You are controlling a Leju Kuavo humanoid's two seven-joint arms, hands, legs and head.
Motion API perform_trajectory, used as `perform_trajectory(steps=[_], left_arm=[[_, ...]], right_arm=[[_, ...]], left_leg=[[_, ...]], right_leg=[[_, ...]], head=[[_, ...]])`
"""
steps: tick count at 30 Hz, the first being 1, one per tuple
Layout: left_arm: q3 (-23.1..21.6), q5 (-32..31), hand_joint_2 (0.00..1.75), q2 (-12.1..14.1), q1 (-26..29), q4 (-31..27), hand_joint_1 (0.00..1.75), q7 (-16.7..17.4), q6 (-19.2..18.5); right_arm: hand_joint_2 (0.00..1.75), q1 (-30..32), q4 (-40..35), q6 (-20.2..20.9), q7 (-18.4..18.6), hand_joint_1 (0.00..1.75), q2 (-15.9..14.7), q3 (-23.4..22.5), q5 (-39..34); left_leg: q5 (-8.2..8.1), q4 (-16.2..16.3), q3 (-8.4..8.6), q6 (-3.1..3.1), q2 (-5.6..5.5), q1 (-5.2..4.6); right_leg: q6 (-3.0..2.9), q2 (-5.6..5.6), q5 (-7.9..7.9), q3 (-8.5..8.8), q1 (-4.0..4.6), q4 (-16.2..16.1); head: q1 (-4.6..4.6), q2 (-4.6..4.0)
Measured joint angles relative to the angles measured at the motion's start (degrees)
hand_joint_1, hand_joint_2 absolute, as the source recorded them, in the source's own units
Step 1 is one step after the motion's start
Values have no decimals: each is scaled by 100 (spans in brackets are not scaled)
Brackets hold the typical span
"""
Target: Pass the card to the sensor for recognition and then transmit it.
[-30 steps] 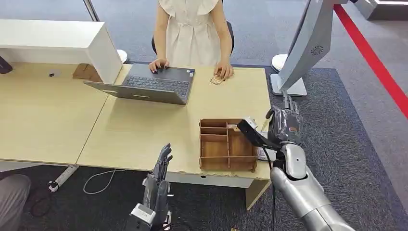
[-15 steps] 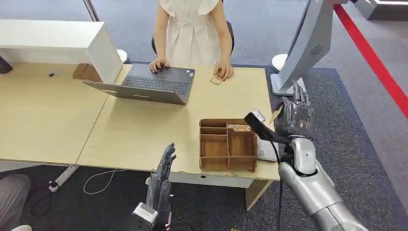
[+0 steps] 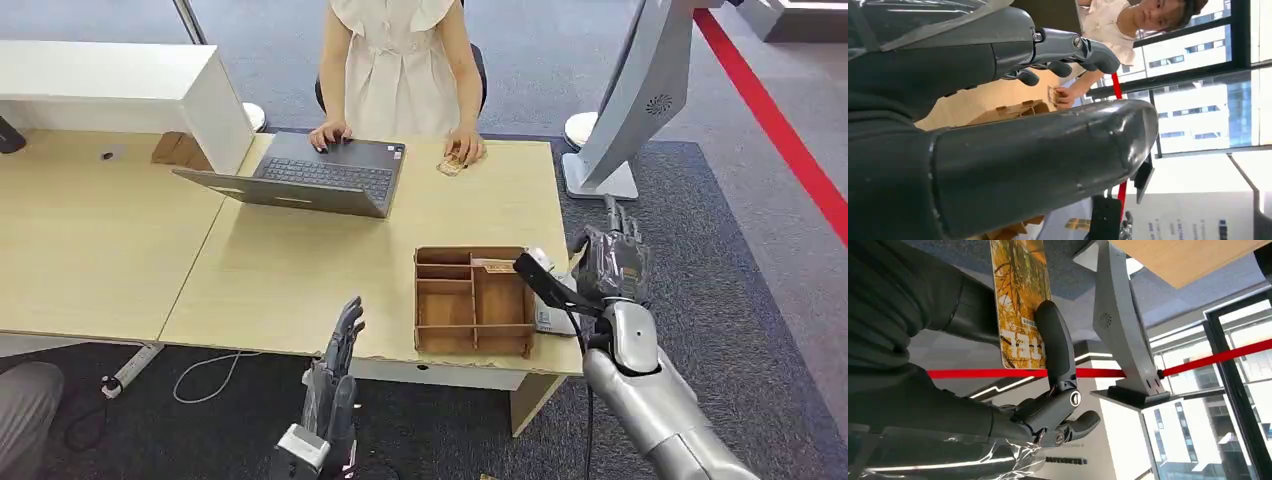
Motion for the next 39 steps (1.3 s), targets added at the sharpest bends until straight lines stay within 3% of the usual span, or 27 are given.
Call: perform_trajectory(steps=[39], left_arm=[[439,-424,0,-39,385,-118,0,90,0]], right_arm=[[175,103,1359,-70,-686,175,498,-214,-378]], left_leg=[[0,0,3,0,1,0]], right_leg=[[0,0,0,1,0,-1]], head=[[0,0]])
